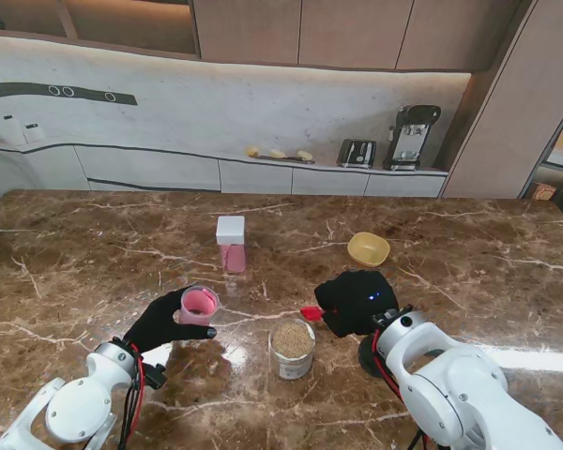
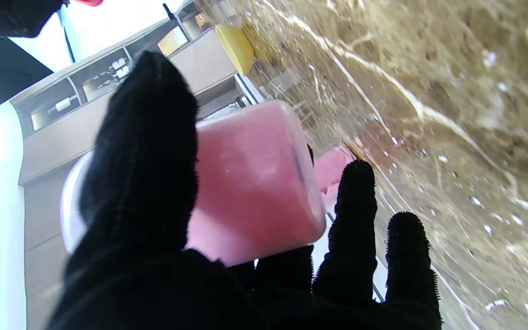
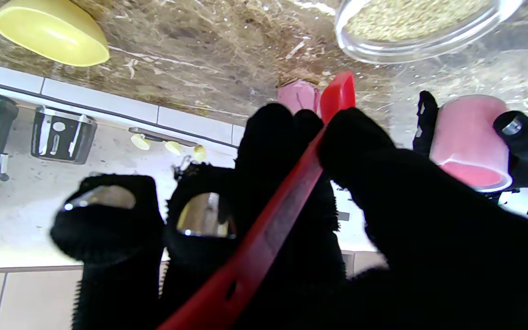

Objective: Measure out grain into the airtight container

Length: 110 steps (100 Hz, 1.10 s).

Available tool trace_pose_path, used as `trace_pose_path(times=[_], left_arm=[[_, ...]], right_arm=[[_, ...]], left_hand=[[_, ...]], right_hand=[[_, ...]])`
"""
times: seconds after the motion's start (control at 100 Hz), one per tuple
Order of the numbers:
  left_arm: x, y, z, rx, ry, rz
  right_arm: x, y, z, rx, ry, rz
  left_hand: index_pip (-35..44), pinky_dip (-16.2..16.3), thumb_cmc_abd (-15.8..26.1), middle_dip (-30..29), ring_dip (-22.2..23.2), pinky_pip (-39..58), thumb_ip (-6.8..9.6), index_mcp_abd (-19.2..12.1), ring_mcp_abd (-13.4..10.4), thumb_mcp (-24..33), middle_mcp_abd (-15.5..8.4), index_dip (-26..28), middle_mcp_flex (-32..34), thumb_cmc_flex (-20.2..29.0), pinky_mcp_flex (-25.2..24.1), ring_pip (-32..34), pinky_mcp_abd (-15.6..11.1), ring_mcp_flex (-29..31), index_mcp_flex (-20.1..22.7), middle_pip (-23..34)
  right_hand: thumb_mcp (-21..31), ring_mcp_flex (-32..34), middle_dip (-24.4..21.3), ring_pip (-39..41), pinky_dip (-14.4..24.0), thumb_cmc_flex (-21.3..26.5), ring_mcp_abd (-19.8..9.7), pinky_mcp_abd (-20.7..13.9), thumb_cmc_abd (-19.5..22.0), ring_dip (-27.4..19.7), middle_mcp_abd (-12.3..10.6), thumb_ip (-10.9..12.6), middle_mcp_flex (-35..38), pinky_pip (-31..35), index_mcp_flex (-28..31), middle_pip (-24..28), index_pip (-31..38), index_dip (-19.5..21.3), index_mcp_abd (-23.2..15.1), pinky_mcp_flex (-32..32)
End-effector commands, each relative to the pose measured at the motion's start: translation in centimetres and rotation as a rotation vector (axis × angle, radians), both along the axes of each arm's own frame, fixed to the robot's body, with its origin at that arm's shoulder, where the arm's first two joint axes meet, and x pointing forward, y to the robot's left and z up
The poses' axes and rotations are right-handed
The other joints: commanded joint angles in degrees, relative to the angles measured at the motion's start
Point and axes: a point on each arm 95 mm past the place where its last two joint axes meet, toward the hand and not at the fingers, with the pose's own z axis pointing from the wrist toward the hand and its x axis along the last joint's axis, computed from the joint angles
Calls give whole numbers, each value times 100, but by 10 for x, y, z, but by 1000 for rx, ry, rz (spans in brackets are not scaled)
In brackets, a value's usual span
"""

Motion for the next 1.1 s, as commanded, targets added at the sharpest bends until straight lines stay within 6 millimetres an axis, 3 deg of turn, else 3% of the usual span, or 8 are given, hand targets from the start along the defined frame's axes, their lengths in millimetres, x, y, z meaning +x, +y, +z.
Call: trace_pose_path(times=[0.0, 0.22, 0.49, 1.09], left_arm=[[-8, -10, -4, -17, 9, -8], [-14, -23, -6, -26, 1, -26], [-19, -31, -8, -30, -1, -43], [-23, -40, -16, -35, 4, -75]], right_arm=[[-5, 5, -7, -19, 15, 5], [-13, 17, -17, -63, 10, -9], [-21, 29, -22, -91, 1, -92], [-22, 38, -32, -168, -48, -95]], left_hand=[[972, -79, 1236, 276, 101, 217, 66, -665, 113, 809, -62, 12, 647, 458, -123, 247, 51, 216, 1200, 510], [1003, -177, 1154, 658, 213, 387, 42, -560, 136, 892, -30, -146, 776, 426, -141, 404, 56, 299, 1317, 681], [1005, -260, 1129, 700, 217, 349, 33, -615, 115, 924, -52, -199, 793, 384, -197, 396, 61, 302, 1337, 641], [1032, -350, 1073, 740, 213, 327, 8, -612, 112, 1008, -59, -254, 816, 352, -203, 365, 69, 300, 1367, 596]], right_hand=[[170, 218, -7, 200, -34, 357, -373, -25, 207, 133, 135, 129, 217, 353, 154, 15, 159, -1, -581, 173], [262, 221, -63, 285, -99, 347, -447, -71, 92, 183, 184, 161, 312, 361, 187, -33, 199, -125, -484, 376], [337, 227, -97, 405, -143, 348, -557, -147, 1, 241, 218, 234, 381, 414, 206, -44, 258, -205, -413, 566], [473, 226, -116, 489, -174, 258, -652, -279, -149, 275, 195, 306, 458, 546, 255, -13, 312, -292, -443, 599]])
